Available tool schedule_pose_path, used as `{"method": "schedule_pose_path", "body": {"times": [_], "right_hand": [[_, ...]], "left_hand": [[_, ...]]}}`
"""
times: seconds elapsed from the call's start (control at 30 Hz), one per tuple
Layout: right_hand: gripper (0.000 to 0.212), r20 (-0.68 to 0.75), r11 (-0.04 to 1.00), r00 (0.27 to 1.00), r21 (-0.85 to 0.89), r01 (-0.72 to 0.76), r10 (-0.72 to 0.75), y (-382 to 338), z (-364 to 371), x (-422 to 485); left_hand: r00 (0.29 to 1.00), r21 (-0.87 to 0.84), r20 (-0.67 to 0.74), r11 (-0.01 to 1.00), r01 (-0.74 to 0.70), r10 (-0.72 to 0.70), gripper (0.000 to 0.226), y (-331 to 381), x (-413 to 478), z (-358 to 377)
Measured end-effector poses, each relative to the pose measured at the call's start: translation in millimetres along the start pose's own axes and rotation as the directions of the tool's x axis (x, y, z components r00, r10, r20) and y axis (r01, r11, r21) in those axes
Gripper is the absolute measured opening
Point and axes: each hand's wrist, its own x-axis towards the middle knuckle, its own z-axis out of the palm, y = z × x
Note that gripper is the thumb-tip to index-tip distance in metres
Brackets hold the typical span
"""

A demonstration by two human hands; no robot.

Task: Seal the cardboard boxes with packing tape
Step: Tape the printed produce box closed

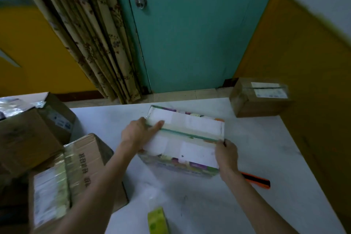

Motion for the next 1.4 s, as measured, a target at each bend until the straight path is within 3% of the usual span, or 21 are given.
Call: {"method": "schedule_pose_path", "body": {"times": [0.17,0.27,0.33,0.43,0.53,0.63,0.73,0.83,0.97,1.1,1.23,1.3,1.4], "right_hand": [[0.056,0.237,0.972,0.968,-0.198,0.127,-0.078,-8,-14,20],[0.085,0.255,0.938,0.965,-0.314,0.144,-0.062,-12,-7,23],[0.089,0.216,0.902,0.973,-0.398,0.168,-0.085,-9,-1,23],[0.081,0.171,0.883,0.972,-0.415,0.221,-0.163,-2,1,23],[0.076,0.136,0.854,0.961,-0.442,0.276,-0.240,-1,0,21],[0.076,0.105,0.799,0.953,-0.524,0.295,-0.283,-6,2,12],[0.123,0.135,0.697,0.973,-0.679,0.230,-0.190,-16,15,1],[0.150,0.146,0.633,0.973,-0.740,0.228,-0.180,-21,29,-7],[0.142,0.086,0.652,0.946,-0.706,0.278,-0.311,-15,28,-6],[0.107,0.099,0.736,0.930,-0.583,0.343,-0.354,-8,17,3],[0.080,0.085,0.728,0.908,-0.570,0.382,-0.410,-6,5,13],[0.088,0.103,0.738,0.925,-0.574,0.355,-0.365,-8,9,10],[0.130,0.117,0.696,0.960,-0.667,0.265,-0.254,-12,17,-1]], "left_hand": [[0.993,-0.256,-0.017,0.961,0.107,-0.115,0.087,-16,-42,27],[0.989,-0.505,-0.026,0.856,0.112,-0.145,0.090,-1,-55,34],[0.988,-0.540,-0.033,0.834,0.112,-0.153,0.087,5,-58,39],[0.985,-0.502,-0.038,0.855,0.129,-0.171,0.073,3,-55,45],[0.972,-0.426,-0.139,0.898,0.112,-0.188,0.063,2,-55,47],[0.963,-0.334,-0.206,0.937,0.099,-0.175,0.072,9,-61,48],[0.977,-0.175,-0.170,0.979,0.102,-0.132,0.118,30,-71,55],[0.977,-0.082,-0.172,0.990,0.116,-0.129,0.134,43,-71,65],[0.969,-0.110,-0.203,0.986,0.122,-0.142,0.126,41,-66,64],[0.951,-0.196,-0.274,0.976,0.092,-0.145,0.112,30,-63,62],[0.943,-0.269,-0.302,0.961,0.058,-0.141,0.096,21,-64,57],[0.952,-0.297,-0.257,0.951,0.084,-0.164,0.101,26,-66,53],[0.966,-0.259,-0.166,0.954,0.153,-0.200,0.128,35,-68,52]]}}
